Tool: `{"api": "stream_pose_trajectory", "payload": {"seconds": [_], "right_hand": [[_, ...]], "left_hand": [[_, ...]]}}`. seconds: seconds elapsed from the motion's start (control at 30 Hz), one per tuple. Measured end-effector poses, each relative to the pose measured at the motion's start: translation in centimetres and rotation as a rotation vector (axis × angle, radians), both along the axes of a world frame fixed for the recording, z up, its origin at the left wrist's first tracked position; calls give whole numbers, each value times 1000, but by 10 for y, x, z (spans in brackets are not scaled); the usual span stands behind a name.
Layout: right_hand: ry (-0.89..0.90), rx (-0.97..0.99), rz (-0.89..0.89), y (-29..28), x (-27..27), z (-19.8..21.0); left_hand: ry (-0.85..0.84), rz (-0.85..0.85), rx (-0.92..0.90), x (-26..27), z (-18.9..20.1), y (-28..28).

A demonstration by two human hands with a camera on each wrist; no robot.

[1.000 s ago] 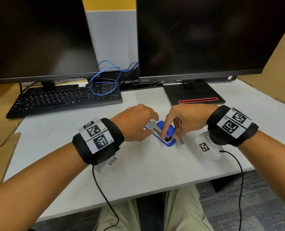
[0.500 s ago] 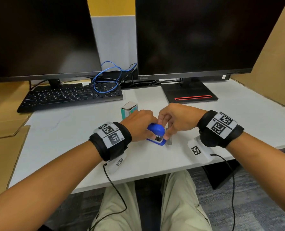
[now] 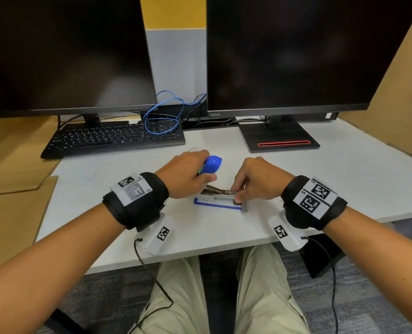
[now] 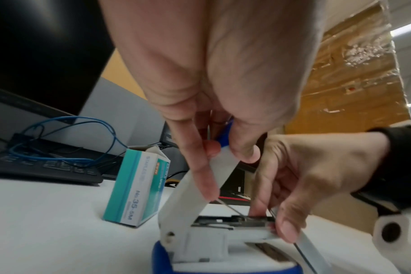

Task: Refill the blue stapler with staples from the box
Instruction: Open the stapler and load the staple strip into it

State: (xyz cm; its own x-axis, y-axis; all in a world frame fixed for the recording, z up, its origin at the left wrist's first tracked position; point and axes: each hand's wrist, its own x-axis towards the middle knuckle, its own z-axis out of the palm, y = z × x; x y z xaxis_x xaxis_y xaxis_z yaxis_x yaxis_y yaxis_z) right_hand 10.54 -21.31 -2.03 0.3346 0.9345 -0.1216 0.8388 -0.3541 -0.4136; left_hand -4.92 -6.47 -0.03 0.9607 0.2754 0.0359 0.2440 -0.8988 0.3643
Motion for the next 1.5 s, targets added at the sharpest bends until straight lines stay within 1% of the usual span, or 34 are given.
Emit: {"api": "stream_pose_trajectory", "payload": {"seconds": [0.07,0.27,0.3,0.37,0.43,0.47,0.57,0.67,0.97,1.07,1.17,1.23,1.3,1.37,1.5], "right_hand": [[-6,-9,-2,1,2,1],[-48,-28,18,6,4,4],[-57,-31,21,6,4,5],[-69,-42,23,8,4,5],[-80,-55,25,8,5,6],[-86,-60,23,9,5,7],[-94,-70,19,9,5,8],[-98,-90,23,9,6,9],[-118,-108,21,10,4,11],[-152,-116,43,10,3,12],[-155,-126,71,10,2,13],[-147,-116,78,7,3,14],[-153,-70,79,4,7,18],[-167,-7,66,2,11,24],[-97,64,37,-1,14,33]], "left_hand": [[-11,15,-116,-10,3,8],[-58,89,-347,-40,3,34],[-63,89,-342,-45,2,39],[-61,62,-223,-55,3,50],[-24,39,-90,-66,1,58],[-1,36,-55,-70,-1,61],[75,52,-62,-77,-16,63],[127,49,-42,-74,-23,62],[298,107,144,-53,-16,50],[348,61,151,-49,-14,38],[305,5,98,-42,-17,24],[279,-3,111,-36,-24,18],[276,1,123,-30,-30,16],[264,2,96,-27,-33,17],[133,-15,53,-20,-30,12]]}}
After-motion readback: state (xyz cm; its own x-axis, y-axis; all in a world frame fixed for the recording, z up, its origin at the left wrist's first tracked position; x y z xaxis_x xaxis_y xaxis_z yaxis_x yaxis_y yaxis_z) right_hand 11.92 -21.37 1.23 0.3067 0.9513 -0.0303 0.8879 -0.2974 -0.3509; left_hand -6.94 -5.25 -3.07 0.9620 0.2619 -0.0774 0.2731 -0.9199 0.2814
